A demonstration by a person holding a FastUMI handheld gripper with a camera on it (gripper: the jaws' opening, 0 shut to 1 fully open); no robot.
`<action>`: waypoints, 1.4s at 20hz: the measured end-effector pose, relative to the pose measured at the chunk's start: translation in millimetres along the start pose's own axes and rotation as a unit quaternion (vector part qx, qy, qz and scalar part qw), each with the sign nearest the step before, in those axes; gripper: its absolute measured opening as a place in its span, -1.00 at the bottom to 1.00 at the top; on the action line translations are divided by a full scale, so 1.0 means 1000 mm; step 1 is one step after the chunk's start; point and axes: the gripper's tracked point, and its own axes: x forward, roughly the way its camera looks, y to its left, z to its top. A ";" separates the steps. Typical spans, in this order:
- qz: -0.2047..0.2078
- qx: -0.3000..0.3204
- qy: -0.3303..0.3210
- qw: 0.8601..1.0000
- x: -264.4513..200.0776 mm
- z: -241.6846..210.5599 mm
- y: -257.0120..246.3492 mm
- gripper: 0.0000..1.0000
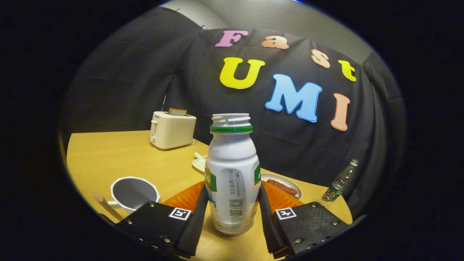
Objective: Take the bottle from table, then pour the juice into the cup, finally place the bottle on the coaster
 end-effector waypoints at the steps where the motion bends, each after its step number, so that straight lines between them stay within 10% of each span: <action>1: 0.004 0.012 0.001 1.000 0.003 -0.001 0.002 0.39; 28: -0.007 0.132 -0.012 0.991 0.035 -0.051 -0.026 0.40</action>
